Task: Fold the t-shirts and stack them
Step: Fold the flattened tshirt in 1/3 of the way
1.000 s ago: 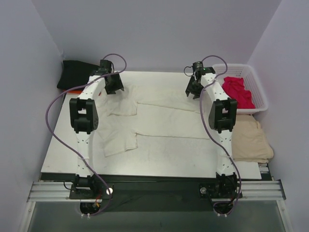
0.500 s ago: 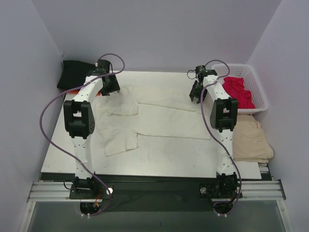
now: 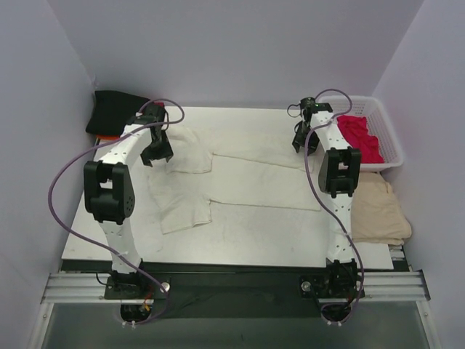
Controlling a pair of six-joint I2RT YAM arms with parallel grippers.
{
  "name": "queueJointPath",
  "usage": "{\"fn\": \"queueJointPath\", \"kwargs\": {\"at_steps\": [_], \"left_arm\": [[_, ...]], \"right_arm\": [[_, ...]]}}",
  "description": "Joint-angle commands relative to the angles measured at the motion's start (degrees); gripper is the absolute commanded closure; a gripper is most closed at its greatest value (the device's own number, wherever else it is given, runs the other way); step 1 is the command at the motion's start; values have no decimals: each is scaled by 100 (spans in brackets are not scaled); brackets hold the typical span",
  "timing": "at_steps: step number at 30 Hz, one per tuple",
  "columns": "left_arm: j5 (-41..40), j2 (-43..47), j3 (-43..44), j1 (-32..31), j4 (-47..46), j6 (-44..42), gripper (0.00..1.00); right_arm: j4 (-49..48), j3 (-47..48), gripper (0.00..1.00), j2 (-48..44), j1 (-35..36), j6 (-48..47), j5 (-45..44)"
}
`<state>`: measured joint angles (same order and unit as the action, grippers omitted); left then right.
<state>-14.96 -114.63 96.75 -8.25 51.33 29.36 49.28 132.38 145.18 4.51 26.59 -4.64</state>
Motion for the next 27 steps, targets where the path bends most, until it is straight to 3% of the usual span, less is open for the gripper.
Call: {"fn": "queueJointPath", "kwargs": {"at_steps": [1, 7, 13, 19, 27], "left_arm": [[-51, 852, -619, -133, 272, 201, 33], [221, 2196, -2148, -414, 298, 648, 33], [64, 3340, -3170, -1080, 579, 1264, 33], [-480, 3885, -4013, -1311, 888, 2387, 36], [-359, 4002, -4700, -1319, 150, 2882, 38]], "right_arm": [[390, 209, 59, -60, -21, -66, -256], [381, 35, 59, -912, 137, -101, -143], [381, -1028, 59, -1914, 593, -154, -282], [372, -1908, 60, -2547, 1191, -145, -326], [320, -2453, 61, -2873, 1509, -40, -239]]}}
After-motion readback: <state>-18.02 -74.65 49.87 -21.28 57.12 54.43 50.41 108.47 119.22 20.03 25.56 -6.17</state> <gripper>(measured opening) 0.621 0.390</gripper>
